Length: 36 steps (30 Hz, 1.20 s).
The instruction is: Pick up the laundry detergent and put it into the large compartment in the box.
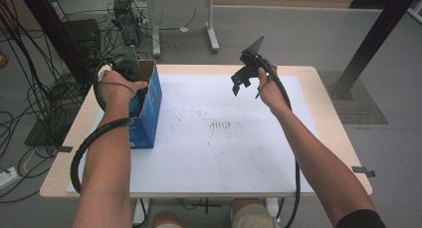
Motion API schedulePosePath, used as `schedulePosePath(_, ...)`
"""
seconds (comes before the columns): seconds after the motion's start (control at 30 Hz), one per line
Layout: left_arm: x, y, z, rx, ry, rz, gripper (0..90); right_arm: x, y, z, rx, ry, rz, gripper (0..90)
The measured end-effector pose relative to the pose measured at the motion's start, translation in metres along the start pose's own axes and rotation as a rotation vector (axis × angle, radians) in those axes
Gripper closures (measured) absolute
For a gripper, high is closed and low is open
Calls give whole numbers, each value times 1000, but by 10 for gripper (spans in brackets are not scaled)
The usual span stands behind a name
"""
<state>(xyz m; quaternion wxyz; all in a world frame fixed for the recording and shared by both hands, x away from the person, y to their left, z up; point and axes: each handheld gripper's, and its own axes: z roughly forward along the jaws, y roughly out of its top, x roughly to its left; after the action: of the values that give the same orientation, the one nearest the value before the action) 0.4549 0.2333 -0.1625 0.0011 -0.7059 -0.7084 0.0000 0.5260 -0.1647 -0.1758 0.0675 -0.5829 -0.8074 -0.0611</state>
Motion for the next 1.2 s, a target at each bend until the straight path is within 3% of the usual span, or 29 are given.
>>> schedulePosePath(1.2, -1, -1, 1, -4, 1, 2, 352, 1, 1, 0, 4, -1, -4, 38)
